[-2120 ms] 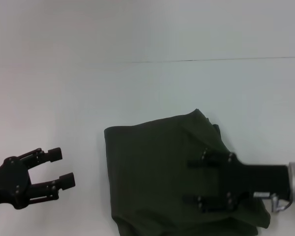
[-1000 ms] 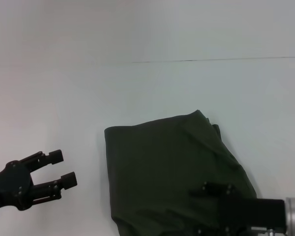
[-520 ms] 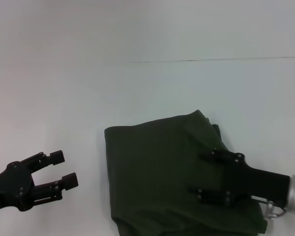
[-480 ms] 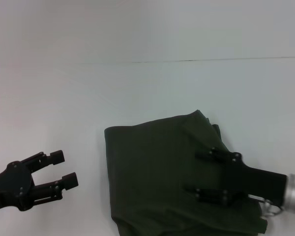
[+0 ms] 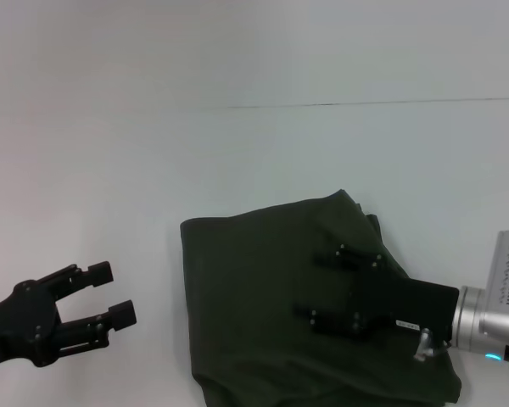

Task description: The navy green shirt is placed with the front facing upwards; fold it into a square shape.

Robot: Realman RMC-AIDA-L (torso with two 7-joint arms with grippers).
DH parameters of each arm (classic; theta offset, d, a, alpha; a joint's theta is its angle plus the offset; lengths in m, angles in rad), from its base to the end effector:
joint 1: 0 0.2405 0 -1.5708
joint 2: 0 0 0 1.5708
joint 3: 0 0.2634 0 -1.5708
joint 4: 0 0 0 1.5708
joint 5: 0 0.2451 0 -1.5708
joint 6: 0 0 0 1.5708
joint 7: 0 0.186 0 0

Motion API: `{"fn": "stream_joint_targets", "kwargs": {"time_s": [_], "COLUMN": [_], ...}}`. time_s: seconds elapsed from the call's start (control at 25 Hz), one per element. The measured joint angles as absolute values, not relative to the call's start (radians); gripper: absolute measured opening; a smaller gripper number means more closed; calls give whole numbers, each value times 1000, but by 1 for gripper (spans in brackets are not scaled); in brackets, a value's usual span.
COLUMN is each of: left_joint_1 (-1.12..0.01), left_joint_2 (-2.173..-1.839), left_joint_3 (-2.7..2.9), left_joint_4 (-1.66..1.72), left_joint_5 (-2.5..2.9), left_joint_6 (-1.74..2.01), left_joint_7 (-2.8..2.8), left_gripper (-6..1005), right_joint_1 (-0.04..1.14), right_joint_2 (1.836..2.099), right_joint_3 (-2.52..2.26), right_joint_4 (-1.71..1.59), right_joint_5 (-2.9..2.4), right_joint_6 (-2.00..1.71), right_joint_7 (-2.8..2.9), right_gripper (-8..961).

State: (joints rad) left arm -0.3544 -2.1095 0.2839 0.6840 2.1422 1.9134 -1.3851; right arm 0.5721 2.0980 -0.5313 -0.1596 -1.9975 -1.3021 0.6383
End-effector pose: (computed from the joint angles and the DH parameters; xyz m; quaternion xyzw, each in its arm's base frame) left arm -0.3205 0.2820 0.0012 -0.8767 -0.3041 -0.3519 0.1225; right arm 0.2976 0.3431 -0.1354 -0.9468 0.0933 0.2280 0.2072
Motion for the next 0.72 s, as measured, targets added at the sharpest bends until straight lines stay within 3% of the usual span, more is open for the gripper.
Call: {"fn": "stream_joint_targets", "kwargs": {"time_s": [0.72], "left_joint_1": [-356], "left_joint_2": [-2111], "left_joint_3": [288], "left_joint_4": [683], "left_joint_5": [2148], "left_joint_6": [1916], "left_joint_7": [-1385], "left_gripper": [825], "right_joint_1": [517], "right_joint_2": [2090], "right_joint_3": [-465], "right_joint_4": [-172], "right_joint_5": [-1913], "right_joint_6": [-1248], "right_joint_7": [640], "right_gripper": [846]}}
